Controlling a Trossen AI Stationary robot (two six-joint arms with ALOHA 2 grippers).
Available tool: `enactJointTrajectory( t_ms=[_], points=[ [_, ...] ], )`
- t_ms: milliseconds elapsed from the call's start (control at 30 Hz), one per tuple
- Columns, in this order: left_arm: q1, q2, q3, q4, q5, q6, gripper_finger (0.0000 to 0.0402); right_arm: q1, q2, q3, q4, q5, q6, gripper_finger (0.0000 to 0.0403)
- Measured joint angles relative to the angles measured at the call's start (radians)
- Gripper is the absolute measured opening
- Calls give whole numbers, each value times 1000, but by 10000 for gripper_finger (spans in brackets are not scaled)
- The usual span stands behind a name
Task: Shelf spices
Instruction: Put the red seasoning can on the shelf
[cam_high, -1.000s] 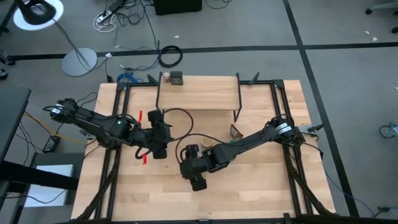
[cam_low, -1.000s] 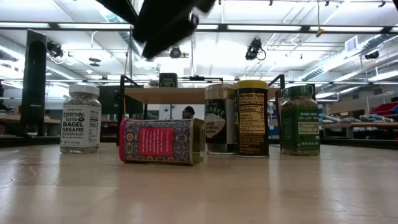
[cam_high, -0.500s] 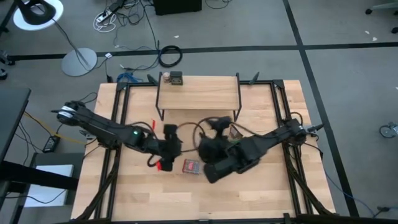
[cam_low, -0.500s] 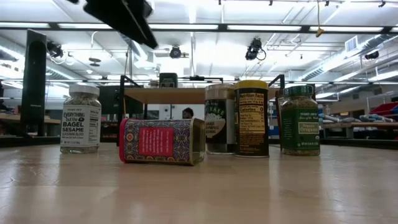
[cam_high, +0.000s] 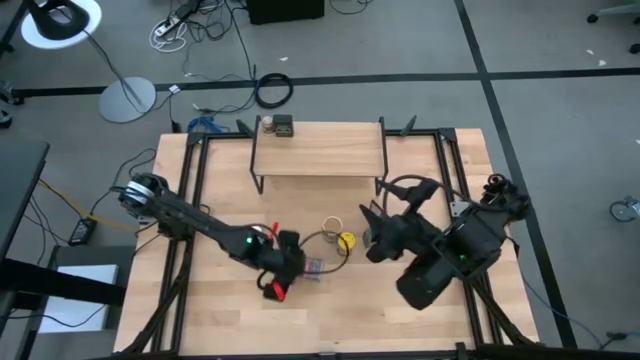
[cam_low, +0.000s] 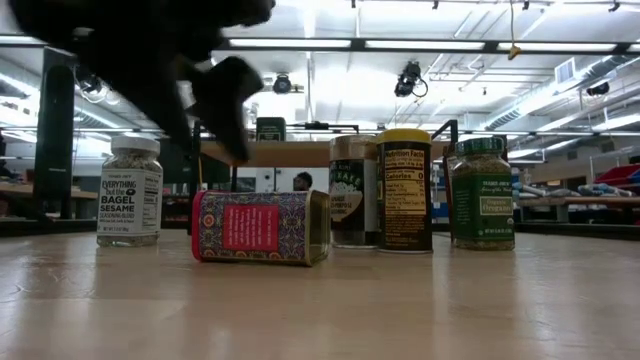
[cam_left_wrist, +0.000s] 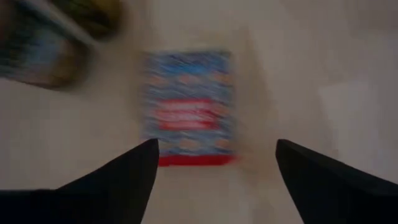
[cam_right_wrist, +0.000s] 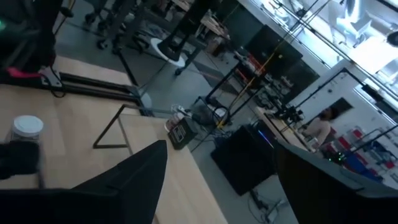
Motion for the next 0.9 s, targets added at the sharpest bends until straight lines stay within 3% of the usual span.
enactJointTrajectory(
  t_ms=[100, 467, 700, 900],
  points=[
    [-9, 37, 0, -10, 59, -24, 333, -1, -6, 0, 0, -6, -7, 291],
    [20, 49, 1, -7, -19, -50, 334, -13, -6, 0, 0, -97, -6, 291],
    [20, 49, 46, -31, -32, 85, 326, -17, -6, 0, 0, -143, -6, 291],
    [25, 48, 53, -5, -119, 162, 317, -17, -6, 0, 0, -150, -5, 291]
  ],
)
